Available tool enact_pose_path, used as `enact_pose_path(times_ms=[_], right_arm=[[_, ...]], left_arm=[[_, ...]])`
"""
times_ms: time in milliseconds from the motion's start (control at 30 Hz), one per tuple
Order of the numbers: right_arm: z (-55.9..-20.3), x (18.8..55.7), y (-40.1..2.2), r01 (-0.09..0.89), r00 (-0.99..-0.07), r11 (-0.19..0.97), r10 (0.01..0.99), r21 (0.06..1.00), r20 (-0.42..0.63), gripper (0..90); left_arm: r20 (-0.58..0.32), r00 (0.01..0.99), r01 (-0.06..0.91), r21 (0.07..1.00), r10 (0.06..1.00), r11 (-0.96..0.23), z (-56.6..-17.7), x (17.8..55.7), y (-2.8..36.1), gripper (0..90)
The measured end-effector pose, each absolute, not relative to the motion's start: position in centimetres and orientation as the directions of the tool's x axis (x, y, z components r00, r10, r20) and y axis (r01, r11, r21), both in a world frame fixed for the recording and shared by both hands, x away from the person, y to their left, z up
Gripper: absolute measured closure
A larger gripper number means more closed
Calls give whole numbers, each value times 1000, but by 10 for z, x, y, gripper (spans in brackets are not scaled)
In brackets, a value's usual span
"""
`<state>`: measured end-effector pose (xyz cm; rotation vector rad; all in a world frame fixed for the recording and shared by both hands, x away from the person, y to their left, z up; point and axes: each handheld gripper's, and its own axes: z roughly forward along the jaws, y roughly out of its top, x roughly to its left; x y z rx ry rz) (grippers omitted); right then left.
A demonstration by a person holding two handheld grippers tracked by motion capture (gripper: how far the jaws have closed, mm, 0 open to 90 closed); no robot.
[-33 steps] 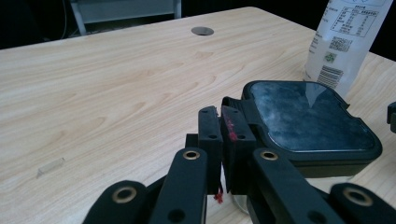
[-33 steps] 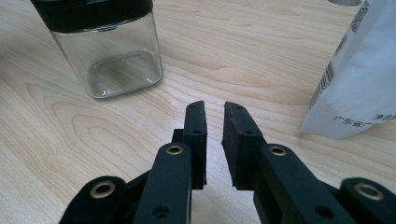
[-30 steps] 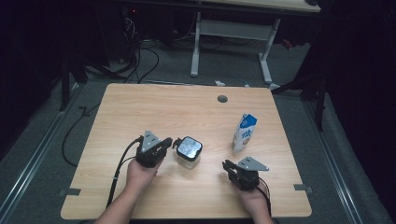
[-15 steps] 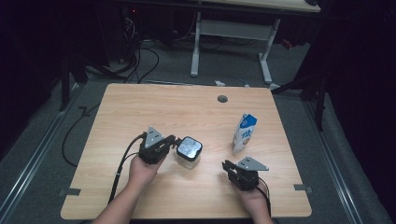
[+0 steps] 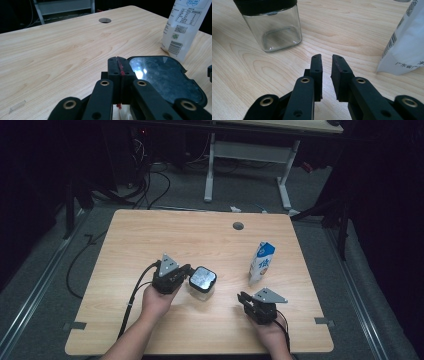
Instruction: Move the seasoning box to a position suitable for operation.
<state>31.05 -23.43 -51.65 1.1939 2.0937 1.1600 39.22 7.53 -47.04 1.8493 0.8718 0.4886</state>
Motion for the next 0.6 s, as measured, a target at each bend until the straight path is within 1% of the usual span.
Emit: enact_pose_path(times_ms=[433, 600], right_arm=[[-517, 310, -233, 464, -521, 269, 854, 844, 14, 794], [-517, 310, -230, 461, -525, 273, 851, 845, 12, 794]], left_arm=[[-11, 650, 331, 904, 760, -270, -473, 392, 70, 900], [-21, 648, 330, 908, 761, -257, -474, 393, 70, 900]])
